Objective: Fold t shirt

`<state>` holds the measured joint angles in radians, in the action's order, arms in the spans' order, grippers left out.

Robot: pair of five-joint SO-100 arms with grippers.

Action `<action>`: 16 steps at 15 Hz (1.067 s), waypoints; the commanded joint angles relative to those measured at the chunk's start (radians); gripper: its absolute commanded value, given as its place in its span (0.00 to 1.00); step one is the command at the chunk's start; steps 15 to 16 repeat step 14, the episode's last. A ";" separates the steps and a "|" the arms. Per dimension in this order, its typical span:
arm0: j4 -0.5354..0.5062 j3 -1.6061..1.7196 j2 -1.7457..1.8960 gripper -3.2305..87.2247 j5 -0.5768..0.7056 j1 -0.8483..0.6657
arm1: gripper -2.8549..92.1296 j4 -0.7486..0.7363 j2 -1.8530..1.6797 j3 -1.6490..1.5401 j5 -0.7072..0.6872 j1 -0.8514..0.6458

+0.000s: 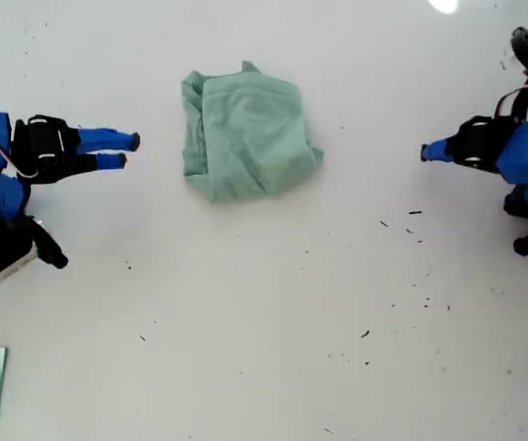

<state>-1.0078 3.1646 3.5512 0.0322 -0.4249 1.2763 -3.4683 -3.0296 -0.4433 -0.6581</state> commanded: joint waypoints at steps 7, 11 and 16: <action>-0.026 0.077 0.049 0.22 0.043 0.331 | 0.07 0.052 -0.040 -0.080 -0.273 0.009; -0.026 0.077 0.049 0.22 0.049 0.353 | 0.07 0.052 -0.040 -0.080 -0.273 0.009; -0.026 0.077 0.049 0.22 0.049 0.351 | 0.07 0.052 -0.040 -0.080 -0.273 0.009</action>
